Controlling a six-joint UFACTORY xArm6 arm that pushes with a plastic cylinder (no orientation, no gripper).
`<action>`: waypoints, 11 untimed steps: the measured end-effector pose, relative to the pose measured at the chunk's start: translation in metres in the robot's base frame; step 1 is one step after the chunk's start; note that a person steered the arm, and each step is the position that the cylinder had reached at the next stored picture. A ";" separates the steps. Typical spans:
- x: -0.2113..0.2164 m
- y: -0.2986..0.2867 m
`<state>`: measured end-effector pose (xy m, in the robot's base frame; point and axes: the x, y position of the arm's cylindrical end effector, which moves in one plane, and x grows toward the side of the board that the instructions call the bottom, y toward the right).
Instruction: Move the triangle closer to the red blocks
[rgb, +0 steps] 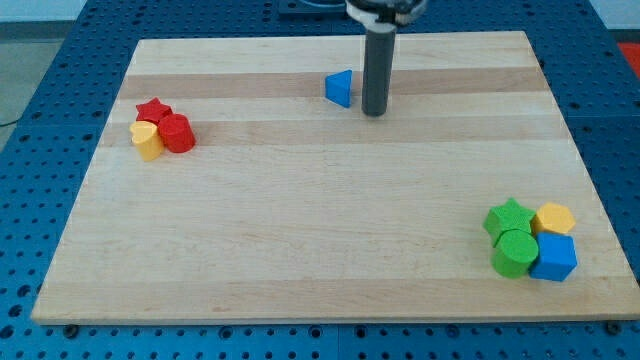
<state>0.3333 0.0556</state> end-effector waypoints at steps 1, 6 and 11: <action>-0.023 0.000; -0.025 -0.091; -0.020 -0.190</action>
